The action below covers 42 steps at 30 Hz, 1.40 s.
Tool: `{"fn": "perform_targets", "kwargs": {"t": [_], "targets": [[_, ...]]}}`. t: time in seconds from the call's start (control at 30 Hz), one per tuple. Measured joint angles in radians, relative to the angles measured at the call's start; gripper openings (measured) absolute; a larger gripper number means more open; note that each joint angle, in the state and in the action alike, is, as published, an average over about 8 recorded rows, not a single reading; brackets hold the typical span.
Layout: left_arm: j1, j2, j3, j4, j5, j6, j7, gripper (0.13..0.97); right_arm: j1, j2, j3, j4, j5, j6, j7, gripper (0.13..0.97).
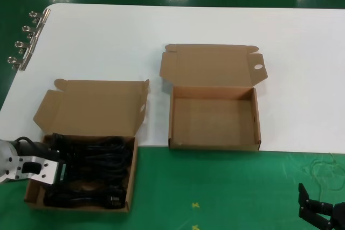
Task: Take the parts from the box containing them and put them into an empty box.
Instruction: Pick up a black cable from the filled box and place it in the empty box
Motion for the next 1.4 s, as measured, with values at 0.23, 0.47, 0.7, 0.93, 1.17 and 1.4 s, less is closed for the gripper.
{"fn": "perform_targets", "kwargs": {"t": [0.23, 0.47, 0.7, 0.93, 1.17, 1.4], "targets": [[0.013, -0.003, -0.006, -0.026, -0.01, -0.001, -0.008, 0.2, 0.0, 0.0, 0.0, 0.0, 0.0, 0.0, 0.0, 0.966], [0.029, -0.034, -0.024, -0.103, -0.03, 0.016, -0.036, 0.198, 0.0, 0.0, 0.0, 0.0, 0.0, 0.0, 0.0, 0.966], [0.056, -0.086, -0.055, -0.243, -0.06, 0.044, -0.101, 0.196, 0.0, 0.0, 0.0, 0.0, 0.0, 0.0, 0.0, 0.966], [0.077, -0.077, -0.062, -0.394, -0.056, 0.042, -0.212, 0.194, 0.0, 0.0, 0.0, 0.0, 0.0, 0.0, 0.0, 0.966], [0.075, 0.034, -0.025, -0.456, -0.014, -0.011, -0.272, 0.193, 0.0, 0.0, 0.0, 0.0, 0.0, 0.0, 0.0, 0.966], [0.031, 0.194, 0.015, -0.367, 0.003, -0.116, -0.17, 0.192, 0.0, 0.0, 0.0, 0.0, 0.0, 0.0, 0.0, 0.966]]}}
